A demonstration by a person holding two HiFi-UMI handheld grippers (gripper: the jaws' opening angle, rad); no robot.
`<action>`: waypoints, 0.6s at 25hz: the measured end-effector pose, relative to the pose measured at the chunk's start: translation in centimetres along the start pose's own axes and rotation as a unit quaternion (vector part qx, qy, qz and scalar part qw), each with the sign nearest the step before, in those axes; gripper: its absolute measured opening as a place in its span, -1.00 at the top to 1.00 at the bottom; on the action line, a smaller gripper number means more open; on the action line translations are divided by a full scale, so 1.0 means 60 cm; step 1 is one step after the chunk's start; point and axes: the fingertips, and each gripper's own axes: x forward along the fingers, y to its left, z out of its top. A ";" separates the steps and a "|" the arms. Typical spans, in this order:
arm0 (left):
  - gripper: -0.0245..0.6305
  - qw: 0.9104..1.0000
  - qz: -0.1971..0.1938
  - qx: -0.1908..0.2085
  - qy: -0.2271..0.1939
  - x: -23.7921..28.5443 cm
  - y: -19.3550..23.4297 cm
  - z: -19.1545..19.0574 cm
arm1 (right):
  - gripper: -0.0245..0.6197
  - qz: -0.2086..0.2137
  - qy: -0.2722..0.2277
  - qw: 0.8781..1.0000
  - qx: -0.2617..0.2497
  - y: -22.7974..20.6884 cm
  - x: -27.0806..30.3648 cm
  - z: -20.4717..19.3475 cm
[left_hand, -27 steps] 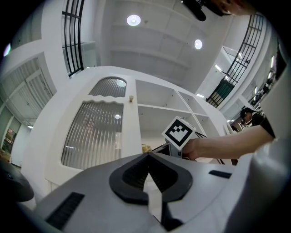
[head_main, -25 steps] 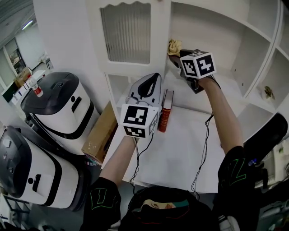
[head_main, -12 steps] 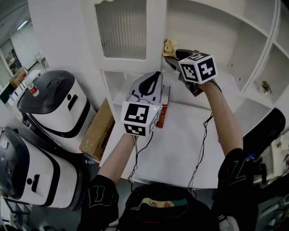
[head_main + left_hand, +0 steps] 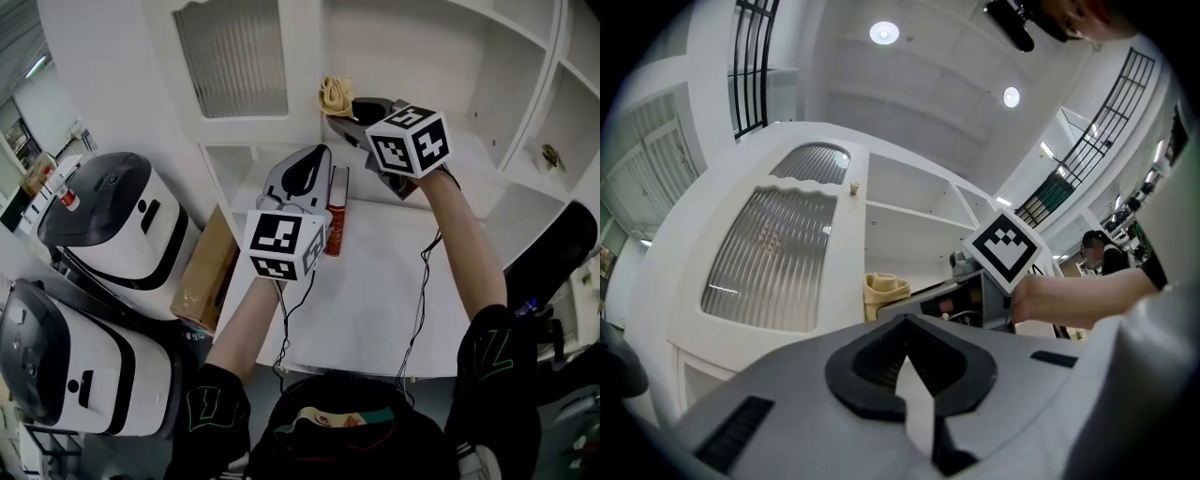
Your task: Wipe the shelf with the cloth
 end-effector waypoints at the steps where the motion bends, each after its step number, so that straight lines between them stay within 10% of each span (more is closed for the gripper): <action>1: 0.93 1.000 -0.005 -0.004 -0.001 0.001 -0.007 -0.001 | 0.56 0.007 -0.003 1.000 0.000 0.005 -0.003 0.000; 10: 0.93 1.000 -0.008 0.025 -0.001 -0.007 -0.029 -0.015 | 0.56 0.067 -0.060 0.996 0.025 0.040 -0.048 -0.003; 15: 0.93 1.000 0.003 0.018 -0.001 -0.020 -0.009 -0.026 | 0.56 0.029 -0.067 0.997 0.005 0.028 -0.059 -0.012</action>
